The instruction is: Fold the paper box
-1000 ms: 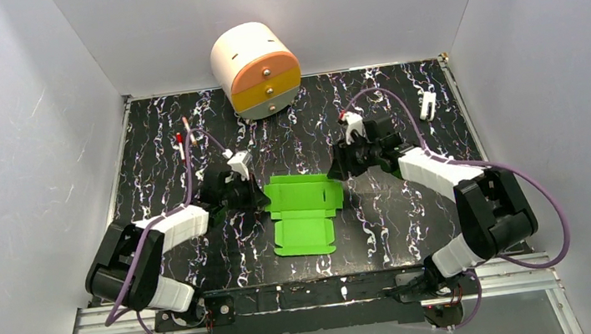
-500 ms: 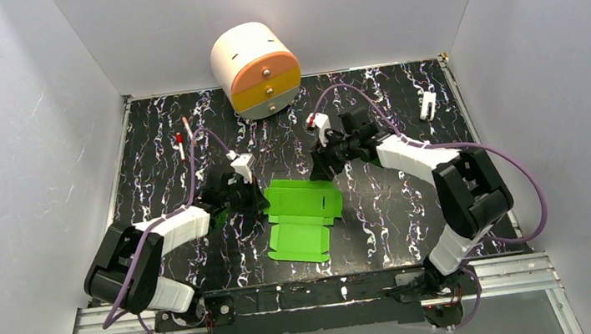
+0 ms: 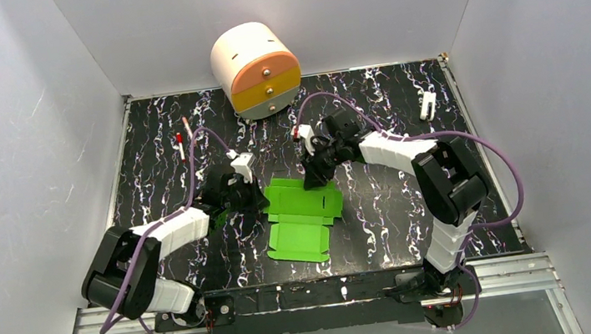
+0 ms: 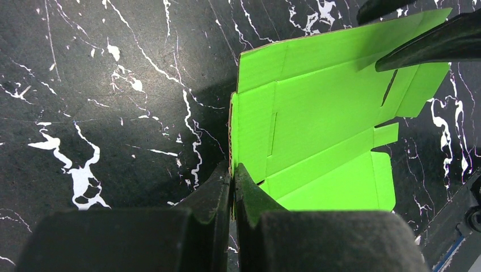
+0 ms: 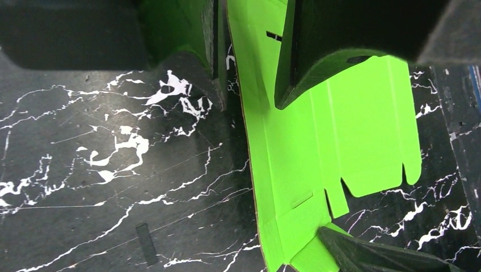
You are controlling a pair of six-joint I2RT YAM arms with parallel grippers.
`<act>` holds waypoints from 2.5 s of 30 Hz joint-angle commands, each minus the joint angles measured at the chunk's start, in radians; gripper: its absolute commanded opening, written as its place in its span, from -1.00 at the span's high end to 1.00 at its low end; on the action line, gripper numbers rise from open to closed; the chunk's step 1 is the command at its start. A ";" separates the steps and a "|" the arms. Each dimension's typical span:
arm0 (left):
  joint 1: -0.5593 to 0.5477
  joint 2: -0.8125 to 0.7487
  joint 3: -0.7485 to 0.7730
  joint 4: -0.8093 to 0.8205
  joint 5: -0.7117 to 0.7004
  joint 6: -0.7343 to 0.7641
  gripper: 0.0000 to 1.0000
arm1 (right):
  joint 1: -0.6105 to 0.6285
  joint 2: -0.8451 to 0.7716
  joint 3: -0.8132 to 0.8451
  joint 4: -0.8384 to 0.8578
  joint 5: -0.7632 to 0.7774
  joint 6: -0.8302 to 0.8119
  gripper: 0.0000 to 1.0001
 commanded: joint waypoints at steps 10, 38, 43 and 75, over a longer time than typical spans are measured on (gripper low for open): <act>-0.004 -0.080 0.007 0.034 -0.085 -0.015 0.74 | 0.013 -0.022 0.060 -0.055 -0.026 -0.097 0.93; 0.005 0.028 0.287 -0.006 -0.098 -0.260 0.28 | 0.051 -0.149 -0.016 0.025 0.134 -0.269 1.00; 0.006 0.070 0.296 -0.015 -0.079 -0.276 0.31 | 0.059 -0.171 -0.041 0.056 0.154 -0.284 1.00; 0.007 0.130 0.273 0.038 0.106 -0.367 0.66 | 0.131 -0.207 -0.137 0.340 0.340 -0.266 1.00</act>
